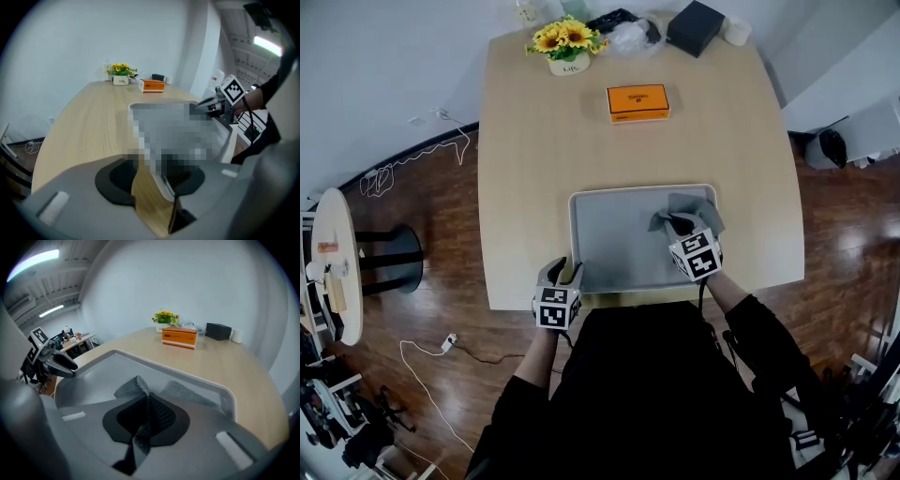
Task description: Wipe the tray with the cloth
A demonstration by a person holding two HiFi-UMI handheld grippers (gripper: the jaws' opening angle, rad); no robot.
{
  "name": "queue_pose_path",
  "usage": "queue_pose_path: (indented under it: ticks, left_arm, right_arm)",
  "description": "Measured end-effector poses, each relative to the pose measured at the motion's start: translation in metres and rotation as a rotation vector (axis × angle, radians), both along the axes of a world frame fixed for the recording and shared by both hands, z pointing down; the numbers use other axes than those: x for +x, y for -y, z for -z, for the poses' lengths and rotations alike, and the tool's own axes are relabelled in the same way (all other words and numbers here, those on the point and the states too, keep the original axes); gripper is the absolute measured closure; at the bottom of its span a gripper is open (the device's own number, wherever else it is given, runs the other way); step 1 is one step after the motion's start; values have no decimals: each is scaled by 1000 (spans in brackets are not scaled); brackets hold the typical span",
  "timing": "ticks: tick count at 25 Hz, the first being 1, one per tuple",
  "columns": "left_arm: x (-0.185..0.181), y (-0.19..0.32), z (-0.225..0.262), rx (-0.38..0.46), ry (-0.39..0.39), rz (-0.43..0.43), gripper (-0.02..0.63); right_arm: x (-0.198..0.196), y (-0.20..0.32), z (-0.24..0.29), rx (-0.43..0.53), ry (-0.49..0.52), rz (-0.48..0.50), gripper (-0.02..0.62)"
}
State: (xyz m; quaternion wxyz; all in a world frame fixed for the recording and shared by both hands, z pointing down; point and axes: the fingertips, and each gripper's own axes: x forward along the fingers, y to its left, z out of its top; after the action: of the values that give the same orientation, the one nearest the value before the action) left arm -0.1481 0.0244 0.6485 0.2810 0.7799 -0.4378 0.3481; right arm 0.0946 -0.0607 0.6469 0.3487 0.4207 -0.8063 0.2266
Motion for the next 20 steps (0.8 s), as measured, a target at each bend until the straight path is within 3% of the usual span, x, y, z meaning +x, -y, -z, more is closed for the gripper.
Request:
queue_pose_path:
  ticks: [4, 7, 12, 16, 20]
  left_arm:
    - [7, 2, -6, 1, 17, -53, 461]
    - [11, 1, -6, 14, 16, -87, 505]
    - [7, -1, -7, -7, -25, -63, 511]
    - [6, 0, -8, -11, -28, -66, 509]
    - [6, 0, -8, -17, -52, -45, 509]
  right_arm:
    - [-82, 12, 2, 30, 35, 129, 589]
    - [-153, 23, 5, 48, 80, 209, 589]
    - [-243, 28, 11, 58, 107, 342, 589]
    - [-229, 30, 3, 22, 63, 345, 590]
    - [-156, 40, -1, -13, 57, 203, 589]
